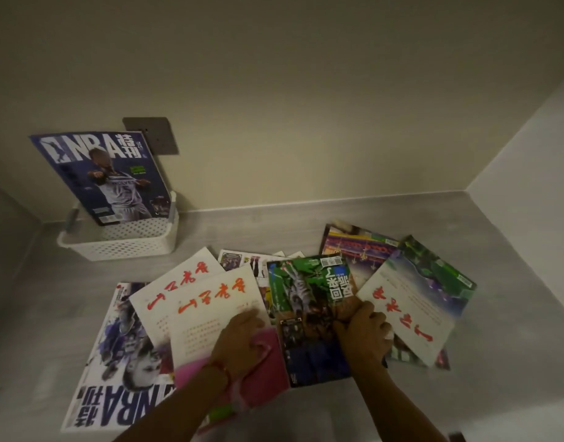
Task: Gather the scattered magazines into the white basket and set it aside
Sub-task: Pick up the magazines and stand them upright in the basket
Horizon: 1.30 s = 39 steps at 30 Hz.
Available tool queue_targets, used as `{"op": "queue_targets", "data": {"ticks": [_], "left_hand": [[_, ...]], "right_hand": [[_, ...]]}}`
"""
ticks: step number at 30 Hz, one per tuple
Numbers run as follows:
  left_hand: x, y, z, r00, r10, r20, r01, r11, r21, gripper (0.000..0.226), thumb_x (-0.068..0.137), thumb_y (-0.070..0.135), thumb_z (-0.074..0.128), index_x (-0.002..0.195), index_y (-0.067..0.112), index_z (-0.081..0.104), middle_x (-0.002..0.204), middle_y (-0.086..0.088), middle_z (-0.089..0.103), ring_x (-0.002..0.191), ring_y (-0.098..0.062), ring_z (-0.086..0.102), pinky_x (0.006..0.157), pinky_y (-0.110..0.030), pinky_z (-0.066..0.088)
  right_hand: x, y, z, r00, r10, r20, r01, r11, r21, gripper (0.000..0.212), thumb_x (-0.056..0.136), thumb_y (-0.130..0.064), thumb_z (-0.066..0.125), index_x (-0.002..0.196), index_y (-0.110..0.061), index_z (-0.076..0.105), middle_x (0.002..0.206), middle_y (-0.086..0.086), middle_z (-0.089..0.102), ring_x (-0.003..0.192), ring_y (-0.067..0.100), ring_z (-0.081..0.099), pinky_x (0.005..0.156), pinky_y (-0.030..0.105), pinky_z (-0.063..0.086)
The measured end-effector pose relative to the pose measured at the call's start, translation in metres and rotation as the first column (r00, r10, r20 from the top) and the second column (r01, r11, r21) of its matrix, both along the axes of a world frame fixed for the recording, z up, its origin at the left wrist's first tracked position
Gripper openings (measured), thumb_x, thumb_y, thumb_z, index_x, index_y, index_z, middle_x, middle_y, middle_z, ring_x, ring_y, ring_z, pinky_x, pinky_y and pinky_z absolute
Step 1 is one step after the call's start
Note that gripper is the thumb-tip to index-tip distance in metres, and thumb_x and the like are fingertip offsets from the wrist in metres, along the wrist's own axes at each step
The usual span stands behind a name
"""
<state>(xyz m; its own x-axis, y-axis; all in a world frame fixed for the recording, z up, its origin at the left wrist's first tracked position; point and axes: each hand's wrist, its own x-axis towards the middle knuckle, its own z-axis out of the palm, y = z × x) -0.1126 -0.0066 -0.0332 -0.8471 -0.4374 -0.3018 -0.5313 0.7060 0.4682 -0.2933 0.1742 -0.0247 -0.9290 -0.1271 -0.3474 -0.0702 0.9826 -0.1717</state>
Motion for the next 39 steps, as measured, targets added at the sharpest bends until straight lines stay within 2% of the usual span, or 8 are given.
{"op": "queue_targets", "data": {"ticks": [7, 11, 15, 21, 26, 29, 33, 39], "left_hand": [[-0.008, -0.008, 0.045, 0.99, 0.136, -0.041, -0.132, 0.987, 0.089, 0.043, 0.088, 0.007, 0.056, 0.13, 0.017, 0.057, 0.142, -0.009, 0.053, 0.134, -0.026, 0.047, 0.108, -0.028, 0.037], [-0.041, -0.002, 0.097, 0.883, 0.058, -0.465, -0.168, 0.966, -0.199, 0.058, 0.081, 0.007, 0.06, 0.138, 0.012, 0.049, 0.142, -0.017, 0.045, 0.131, -0.035, 0.044, 0.11, -0.04, 0.041], [-0.076, 0.003, 0.148, 0.883, -0.349, -0.314, 0.069, 0.758, -0.648, 0.064, 0.081, 0.037, 0.062, 0.14, 0.019, 0.045, 0.149, -0.014, 0.045, 0.141, -0.036, 0.037, 0.118, -0.058, 0.024], [-0.061, -0.015, 0.163, 0.967, -0.104, -0.235, 0.021, 0.944, -0.331, 0.028, 0.095, 0.035, 0.05, 0.123, 0.034, 0.045, 0.103, -0.013, 0.072, 0.091, -0.04, 0.066, 0.073, -0.041, 0.052], [-0.029, -0.039, 0.168, 0.891, 0.13, -0.435, -0.225, 0.959, -0.175, 0.012, 0.095, 0.027, 0.055, 0.107, 0.03, 0.058, 0.093, -0.007, 0.075, 0.088, -0.035, 0.068, 0.071, -0.04, 0.055], [-0.008, -0.055, 0.171, 0.774, 0.322, -0.545, -0.264, 0.947, 0.185, 0.016, 0.094, 0.014, 0.062, 0.107, 0.021, 0.067, 0.093, -0.003, 0.075, 0.088, -0.02, 0.071, 0.077, -0.03, 0.057], [0.023, -0.079, 0.169, 0.642, 0.554, -0.53, -0.225, 0.797, 0.561, 0.028, 0.092, 0.0, 0.061, 0.117, 0.013, 0.066, 0.097, 0.001, 0.075, 0.085, -0.001, 0.071, 0.076, -0.015, 0.054], [0.086, -0.148, 0.157, 0.482, 0.806, -0.343, -0.374, 0.543, 0.752, 0.028, 0.09, 0.002, 0.062, 0.099, 0.026, 0.071, 0.097, -0.002, 0.076, 0.086, -0.02, 0.07, 0.077, -0.031, 0.056]], "right_hand": [[-0.033, 0.015, 0.033, 0.925, 0.379, -0.027, -0.358, 0.846, -0.395, 0.013, 0.098, -0.021, 0.055, 0.107, -0.013, 0.056, 0.095, 0.006, 0.063, 0.094, 0.029, 0.064, 0.076, 0.031, 0.046], [-0.051, 0.002, 0.091, 0.725, 0.632, -0.276, -0.689, 0.679, -0.255, 0.027, 0.098, -0.028, 0.052, 0.125, -0.025, 0.055, 0.102, 0.005, 0.067, 0.094, 0.03, 0.064, 0.08, 0.038, 0.051], [-0.049, -0.032, 0.16, 0.446, 0.802, -0.397, -0.894, 0.422, -0.153, 0.022, 0.095, -0.034, 0.057, 0.115, -0.034, 0.066, 0.101, 0.001, 0.075, 0.09, 0.025, 0.068, 0.076, 0.037, 0.054], [-0.03, -0.075, 0.187, 0.186, 0.763, -0.619, -0.945, 0.311, 0.099, 0.014, 0.088, -0.039, 0.064, 0.096, -0.033, 0.075, 0.101, -0.008, 0.074, 0.107, 0.019, 0.062, 0.108, 0.046, 0.029], [-0.017, -0.083, 0.153, 0.607, 0.289, -0.74, -0.772, 0.437, -0.462, 0.055, 0.095, -0.029, 0.059, 0.146, -0.029, 0.039, 0.159, 0.003, 0.026, 0.149, 0.021, 0.02, 0.121, 0.047, 0.016], [-0.002, -0.091, 0.128, 0.974, 0.034, -0.225, -0.218, 0.413, -0.884, 0.074, 0.093, -0.029, 0.053, 0.155, -0.022, 0.015, 0.159, 0.006, 0.026, 0.146, 0.025, 0.026, 0.12, 0.045, 0.025], [0.026, -0.117, 0.102, 0.88, 0.254, 0.402, 0.294, 0.372, -0.88, 0.045, 0.095, -0.045, 0.052, 0.14, -0.036, 0.047, 0.142, -0.002, 0.054, 0.127, 0.022, 0.055, 0.105, 0.051, 0.047], [0.054, -0.17, 0.119, 0.842, 0.537, -0.059, -0.306, 0.384, -0.871, 0.028, 0.101, -0.022, 0.051, 0.115, -0.043, 0.062, 0.103, -0.014, 0.074, 0.093, 0.009, 0.07, 0.074, 0.027, 0.057]]}}
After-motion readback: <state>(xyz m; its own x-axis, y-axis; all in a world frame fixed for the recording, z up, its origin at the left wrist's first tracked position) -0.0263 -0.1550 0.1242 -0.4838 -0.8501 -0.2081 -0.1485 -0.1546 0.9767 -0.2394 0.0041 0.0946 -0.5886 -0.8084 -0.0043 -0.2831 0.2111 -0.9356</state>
